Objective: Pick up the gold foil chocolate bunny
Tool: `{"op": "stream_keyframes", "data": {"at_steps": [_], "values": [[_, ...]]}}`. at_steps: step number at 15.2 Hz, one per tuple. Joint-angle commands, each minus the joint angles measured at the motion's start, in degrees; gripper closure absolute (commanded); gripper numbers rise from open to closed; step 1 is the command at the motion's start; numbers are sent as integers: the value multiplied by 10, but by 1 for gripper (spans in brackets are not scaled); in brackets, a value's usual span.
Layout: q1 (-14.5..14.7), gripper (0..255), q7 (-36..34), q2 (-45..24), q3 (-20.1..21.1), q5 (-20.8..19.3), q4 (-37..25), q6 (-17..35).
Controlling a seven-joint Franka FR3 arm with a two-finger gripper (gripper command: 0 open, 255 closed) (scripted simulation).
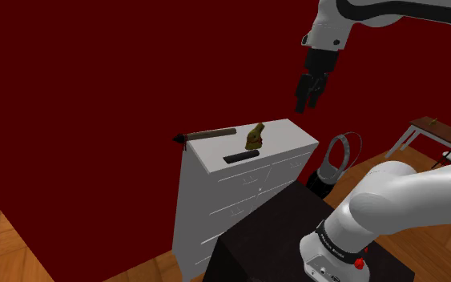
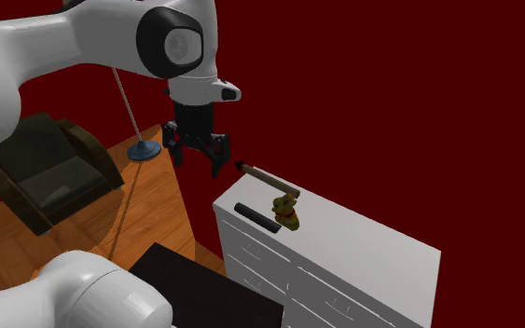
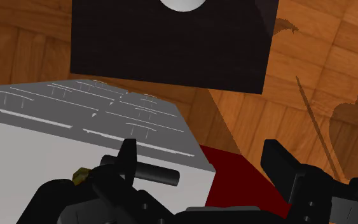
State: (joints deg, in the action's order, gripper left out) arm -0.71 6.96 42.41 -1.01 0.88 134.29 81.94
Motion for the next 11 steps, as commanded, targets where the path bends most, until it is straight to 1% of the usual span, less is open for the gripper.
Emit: {"op": "stream_keyframes", "data": {"at_steps": [1,6,11], "values": [[0,0,0,0,0,0,0,0],[-13,0,46,-81,-56,5,-4,73],[-21,0,98,-177,-108,28,-28,136]]}}
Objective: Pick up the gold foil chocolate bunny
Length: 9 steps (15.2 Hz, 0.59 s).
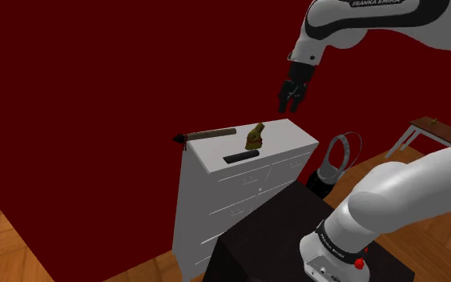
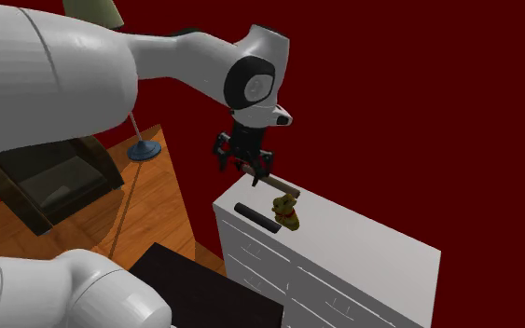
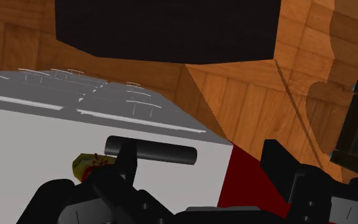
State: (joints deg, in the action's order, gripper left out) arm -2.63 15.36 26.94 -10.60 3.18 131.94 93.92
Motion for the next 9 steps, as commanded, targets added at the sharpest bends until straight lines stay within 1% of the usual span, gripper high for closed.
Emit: {"op": "stream_keyframes", "data": {"at_steps": [1,5,9], "values": [[-3,0,25,-43,-22,11,-12,27],[-6,0,75,-133,-60,48,-48,62],[-13,0,129,-229,-89,99,-97,83]]}}
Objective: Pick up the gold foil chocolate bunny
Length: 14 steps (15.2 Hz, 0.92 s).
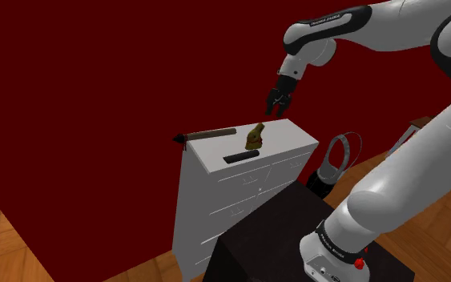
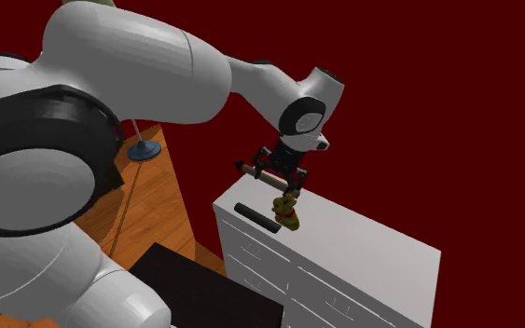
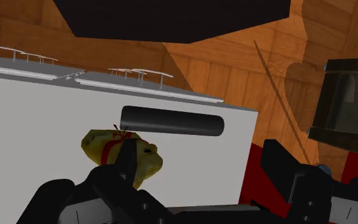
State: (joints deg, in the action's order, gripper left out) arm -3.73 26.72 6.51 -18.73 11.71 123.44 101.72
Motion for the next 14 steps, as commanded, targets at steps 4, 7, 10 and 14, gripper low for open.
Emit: {"op": "stream_keyframes", "data": {"at_steps": [4,7,10,14], "values": [[-18,0,69,-126,-24,75,-75,9],[-31,0,95,-180,-25,107,-106,12],[-32,0,104,-192,-24,113,-97,30],[-33,0,115,-207,-22,121,-88,51]]}}
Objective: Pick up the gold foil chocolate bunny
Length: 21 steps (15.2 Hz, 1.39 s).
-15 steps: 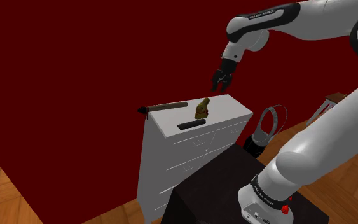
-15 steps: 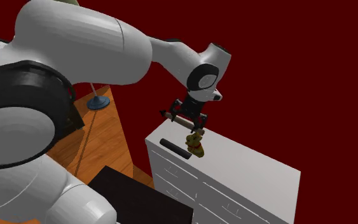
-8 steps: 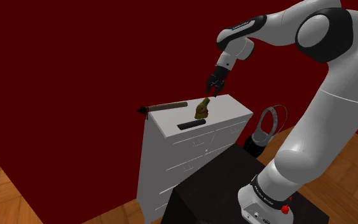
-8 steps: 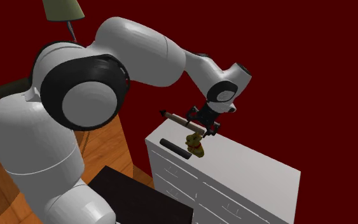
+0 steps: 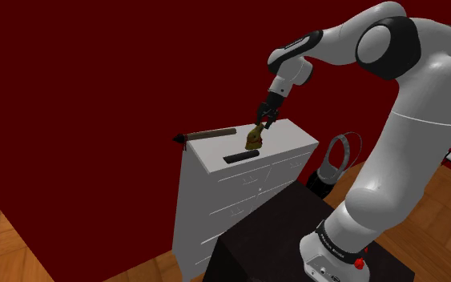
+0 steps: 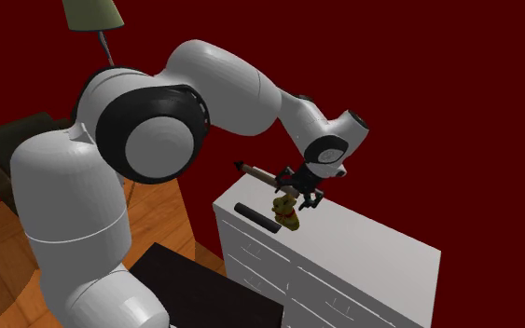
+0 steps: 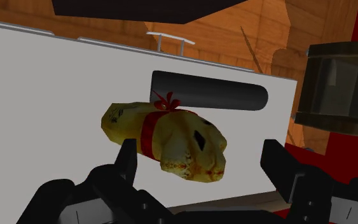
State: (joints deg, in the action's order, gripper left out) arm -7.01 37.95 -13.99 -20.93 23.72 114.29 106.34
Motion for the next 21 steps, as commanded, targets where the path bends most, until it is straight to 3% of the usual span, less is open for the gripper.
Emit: {"op": "stream_keyframes", "data": {"at_steps": [1,2,3,12,21], "values": [[0,0,2,-2,0,1,4,5],[0,0,2,-2,0,1,4,5],[0,255,2,-1,0,1,4,5],[0,255,2,-2,0,1,4,5],[2,255,-24,33,-4,-17,-23,-49]]}}
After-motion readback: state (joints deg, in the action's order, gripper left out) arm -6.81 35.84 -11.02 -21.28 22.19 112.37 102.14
